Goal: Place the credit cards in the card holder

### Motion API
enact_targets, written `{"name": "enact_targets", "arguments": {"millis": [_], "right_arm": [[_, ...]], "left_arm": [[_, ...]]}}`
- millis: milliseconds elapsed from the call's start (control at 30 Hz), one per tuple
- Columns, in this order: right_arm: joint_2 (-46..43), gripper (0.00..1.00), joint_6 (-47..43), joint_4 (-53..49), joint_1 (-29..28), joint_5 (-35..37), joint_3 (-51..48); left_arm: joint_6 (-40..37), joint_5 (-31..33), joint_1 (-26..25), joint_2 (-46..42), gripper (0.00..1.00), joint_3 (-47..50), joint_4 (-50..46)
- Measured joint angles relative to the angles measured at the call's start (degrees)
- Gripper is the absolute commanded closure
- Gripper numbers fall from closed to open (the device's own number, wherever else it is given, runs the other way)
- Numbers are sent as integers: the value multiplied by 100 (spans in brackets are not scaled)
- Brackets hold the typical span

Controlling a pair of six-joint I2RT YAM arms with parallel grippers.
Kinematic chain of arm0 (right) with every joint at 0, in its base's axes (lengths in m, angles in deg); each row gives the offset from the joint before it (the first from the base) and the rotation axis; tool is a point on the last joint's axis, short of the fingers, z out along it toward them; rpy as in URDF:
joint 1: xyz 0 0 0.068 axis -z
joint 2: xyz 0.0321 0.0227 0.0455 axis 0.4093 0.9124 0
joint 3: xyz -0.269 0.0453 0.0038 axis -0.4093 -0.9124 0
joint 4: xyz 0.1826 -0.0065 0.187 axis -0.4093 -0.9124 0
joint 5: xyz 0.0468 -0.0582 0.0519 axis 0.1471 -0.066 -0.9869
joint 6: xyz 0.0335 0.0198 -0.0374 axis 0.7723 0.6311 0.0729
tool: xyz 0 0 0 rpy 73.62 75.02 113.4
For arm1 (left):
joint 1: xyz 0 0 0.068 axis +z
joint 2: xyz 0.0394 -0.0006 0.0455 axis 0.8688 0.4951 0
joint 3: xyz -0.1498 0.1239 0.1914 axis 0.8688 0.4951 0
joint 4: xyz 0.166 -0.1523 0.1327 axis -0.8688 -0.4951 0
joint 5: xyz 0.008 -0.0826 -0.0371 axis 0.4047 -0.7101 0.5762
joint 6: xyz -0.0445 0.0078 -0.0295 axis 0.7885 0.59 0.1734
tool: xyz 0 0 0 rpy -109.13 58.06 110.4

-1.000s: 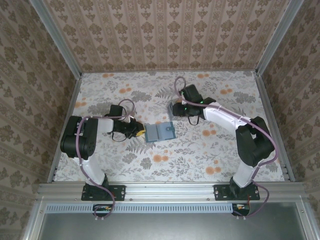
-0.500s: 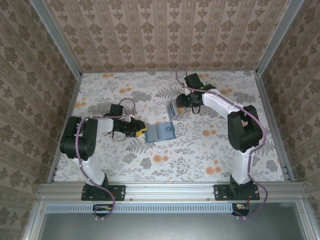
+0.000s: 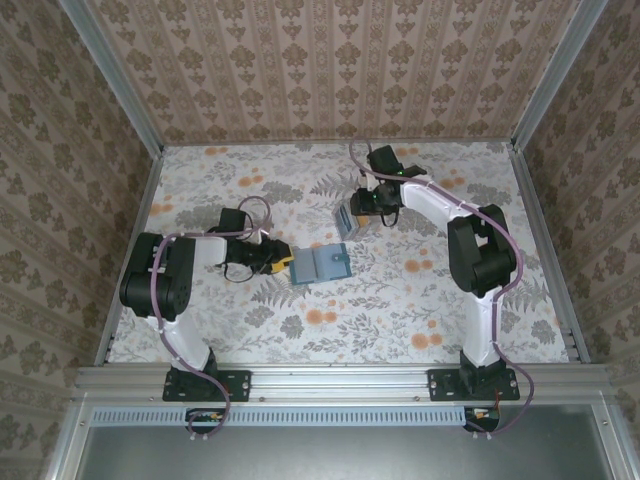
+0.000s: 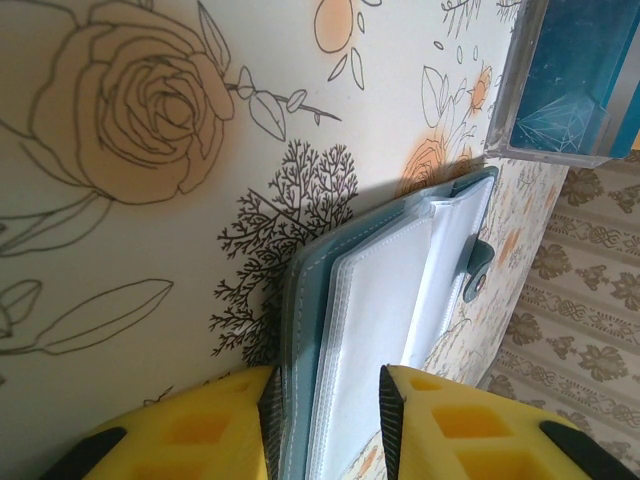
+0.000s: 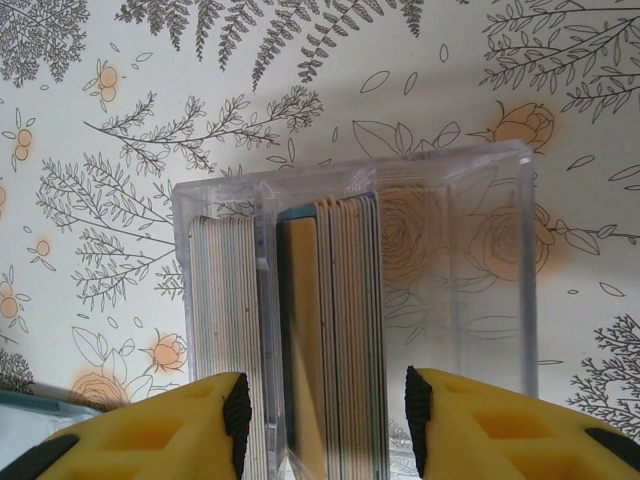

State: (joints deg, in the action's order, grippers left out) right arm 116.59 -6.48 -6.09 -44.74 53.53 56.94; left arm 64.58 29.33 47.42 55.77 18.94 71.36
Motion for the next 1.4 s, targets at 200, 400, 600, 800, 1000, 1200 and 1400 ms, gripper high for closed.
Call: {"name": "enact_targets", "arguments": {"millis": [200, 400, 600, 800, 1000, 1200, 1400], "right_arm": [[0, 52, 22, -11, -48, -221, 0], [-2, 54, 57, 129, -44, -605, -48], [-9, 62, 223, 455, 37, -1115, -302], [-111, 64, 468, 824, 170, -1526, -640], [-190, 66, 680, 1082, 249, -1853, -748], [-195, 75, 839, 1257, 297, -2094, -809], [-195, 88, 929, 1296, 332, -2124, -813]], "left_arm": [[0, -11, 20, 0, 66, 0, -11], [0, -15, 20, 0, 66, 0, -17], [0, -17, 26, 0, 66, 0, -22], [0, -17, 26, 0, 66, 0, -22], [0, -20, 26, 2, 66, 0, -22], [0, -20, 26, 2, 66, -2, -24], [0, -22, 31, 2, 66, -4, -26]]}}
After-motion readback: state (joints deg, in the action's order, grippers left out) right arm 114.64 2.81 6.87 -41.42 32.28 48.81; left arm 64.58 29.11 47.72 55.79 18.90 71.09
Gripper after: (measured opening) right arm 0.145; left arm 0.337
